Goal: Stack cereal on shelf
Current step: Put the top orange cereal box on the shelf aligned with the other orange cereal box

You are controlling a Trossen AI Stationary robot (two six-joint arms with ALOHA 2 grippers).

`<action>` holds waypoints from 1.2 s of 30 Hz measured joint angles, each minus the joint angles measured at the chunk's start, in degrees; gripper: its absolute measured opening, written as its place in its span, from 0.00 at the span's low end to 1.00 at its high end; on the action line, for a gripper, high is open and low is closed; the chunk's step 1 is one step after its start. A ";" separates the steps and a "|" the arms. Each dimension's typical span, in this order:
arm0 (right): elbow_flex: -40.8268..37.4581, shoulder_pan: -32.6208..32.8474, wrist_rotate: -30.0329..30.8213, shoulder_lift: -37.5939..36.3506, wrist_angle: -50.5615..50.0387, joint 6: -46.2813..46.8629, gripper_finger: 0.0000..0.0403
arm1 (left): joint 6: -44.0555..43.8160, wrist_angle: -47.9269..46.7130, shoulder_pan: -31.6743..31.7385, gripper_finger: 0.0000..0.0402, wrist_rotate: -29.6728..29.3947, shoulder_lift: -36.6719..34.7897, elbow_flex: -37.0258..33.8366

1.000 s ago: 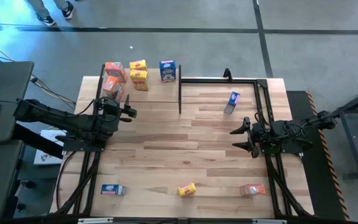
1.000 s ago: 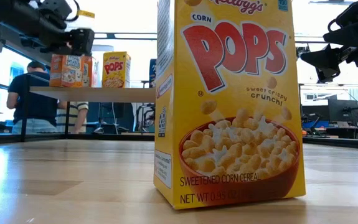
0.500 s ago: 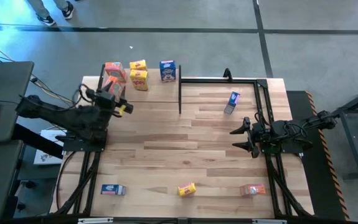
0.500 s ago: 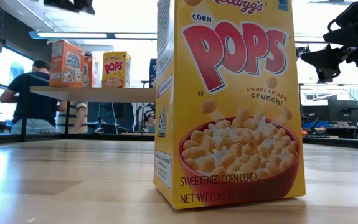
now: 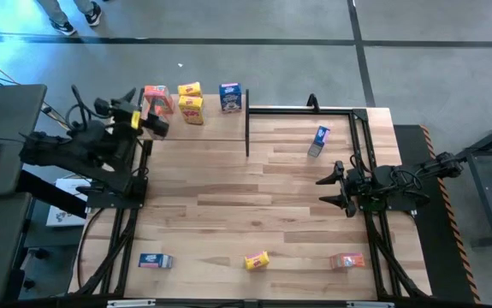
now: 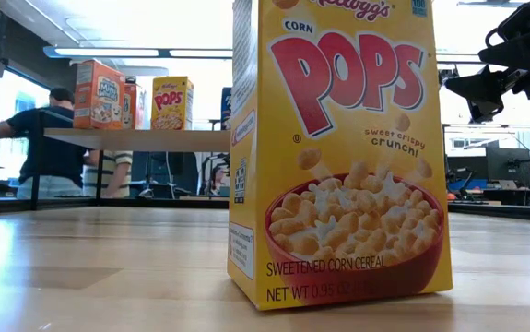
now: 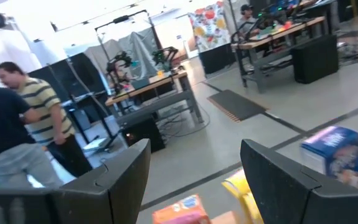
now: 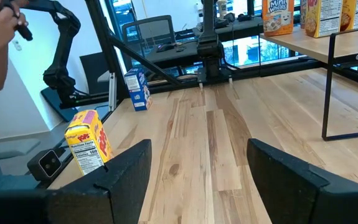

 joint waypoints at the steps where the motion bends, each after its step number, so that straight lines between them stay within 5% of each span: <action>1: 0.00 0.02 -0.01 0.02 0.00 -0.01 0.64 | 0.63 -0.02 0.79 0.60 0.01 0.00 0.45; 10: -0.02 0.02 0.01 0.02 0.00 -0.01 0.64 | 0.13 -0.48 3.52 0.60 1.37 0.29 1.79; 23: 0.00 0.00 0.01 0.00 0.00 0.01 0.64 | -14.07 -0.66 1.15 0.60 14.78 6.55 1.77; 36: -0.01 0.02 0.01 0.02 0.00 0.01 0.64 | -38.92 -11.76 5.93 0.60 47.03 8.59 1.77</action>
